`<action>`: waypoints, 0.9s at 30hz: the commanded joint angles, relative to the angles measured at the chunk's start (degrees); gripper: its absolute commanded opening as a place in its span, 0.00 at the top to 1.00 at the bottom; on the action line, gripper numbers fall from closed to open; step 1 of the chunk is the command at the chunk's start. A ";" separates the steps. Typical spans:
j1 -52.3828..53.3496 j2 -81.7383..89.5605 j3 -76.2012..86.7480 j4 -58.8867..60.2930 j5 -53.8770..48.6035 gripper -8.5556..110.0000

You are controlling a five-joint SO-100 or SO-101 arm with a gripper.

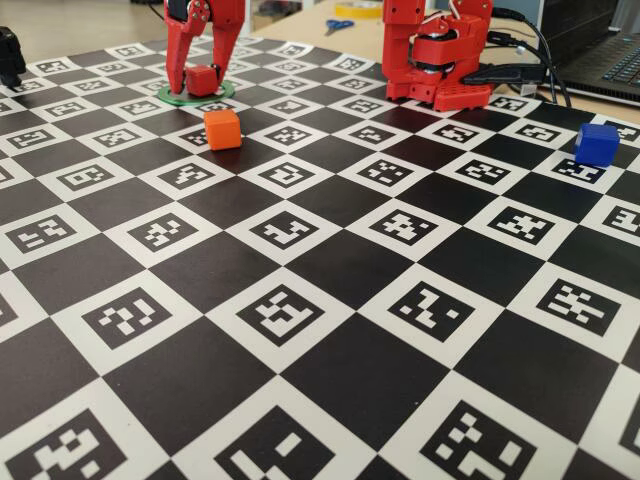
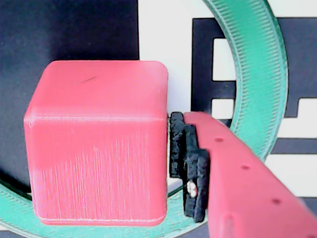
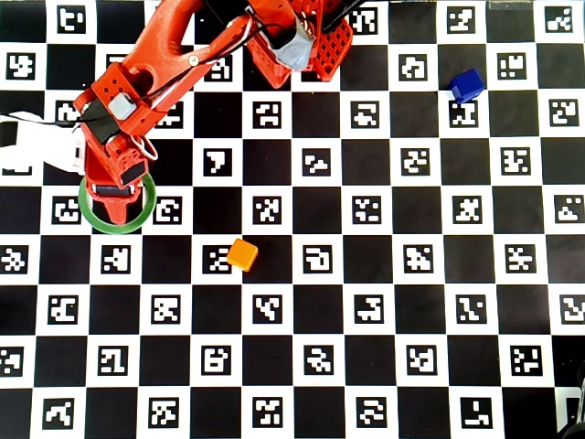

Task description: Grab the red cube then put it in the green circle then put the blue cube on top and finally the orange cube on top

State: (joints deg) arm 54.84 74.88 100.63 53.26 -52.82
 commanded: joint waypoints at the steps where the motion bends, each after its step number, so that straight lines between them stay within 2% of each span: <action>1: 0.88 2.37 -2.64 0.53 0.26 0.59; 10: 1.32 6.33 -6.24 3.78 1.32 0.52; 18: 1.49 10.55 -10.63 8.96 2.81 0.51; 27: 0.09 17.40 -16.87 21.01 13.45 0.51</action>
State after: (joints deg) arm 55.55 84.64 90.44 70.05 -43.07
